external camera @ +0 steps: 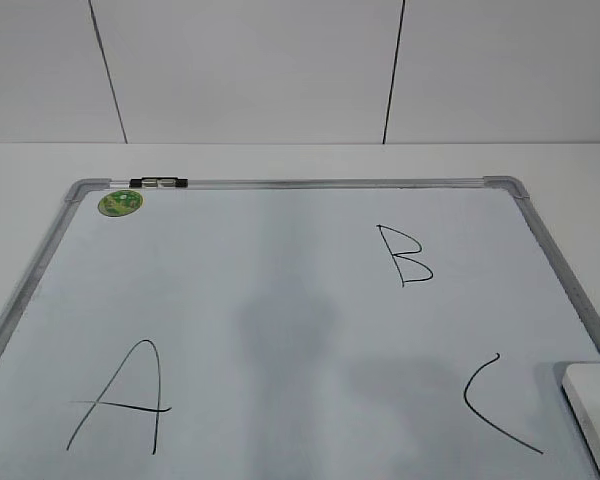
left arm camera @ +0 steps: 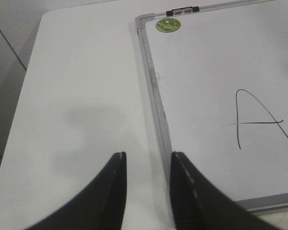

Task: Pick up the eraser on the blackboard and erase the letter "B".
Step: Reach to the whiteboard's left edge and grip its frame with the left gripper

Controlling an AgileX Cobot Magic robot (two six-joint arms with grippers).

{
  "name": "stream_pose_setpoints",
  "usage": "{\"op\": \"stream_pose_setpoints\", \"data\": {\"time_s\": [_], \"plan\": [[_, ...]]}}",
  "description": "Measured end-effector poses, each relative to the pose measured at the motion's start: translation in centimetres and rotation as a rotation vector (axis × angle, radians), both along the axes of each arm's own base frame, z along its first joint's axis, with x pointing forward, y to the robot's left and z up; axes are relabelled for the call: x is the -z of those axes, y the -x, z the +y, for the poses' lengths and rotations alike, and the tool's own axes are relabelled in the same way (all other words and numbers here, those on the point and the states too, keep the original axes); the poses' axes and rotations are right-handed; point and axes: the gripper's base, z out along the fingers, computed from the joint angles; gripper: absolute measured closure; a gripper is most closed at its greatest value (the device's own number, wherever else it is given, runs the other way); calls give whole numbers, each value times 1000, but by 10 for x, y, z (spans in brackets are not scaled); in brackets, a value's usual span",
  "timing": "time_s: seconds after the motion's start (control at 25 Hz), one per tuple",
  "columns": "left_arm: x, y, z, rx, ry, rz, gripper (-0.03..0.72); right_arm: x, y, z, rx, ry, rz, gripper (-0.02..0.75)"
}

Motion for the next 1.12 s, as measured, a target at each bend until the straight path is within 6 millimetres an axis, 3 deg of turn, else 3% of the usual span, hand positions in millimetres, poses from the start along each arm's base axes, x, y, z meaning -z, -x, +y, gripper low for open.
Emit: {"op": "stream_pose_setpoints", "data": {"time_s": [1.12], "plan": [[0, 0, 0, 0, 0, 0, 453, 0, 0, 0, 0, 0, 0, 154]]}}
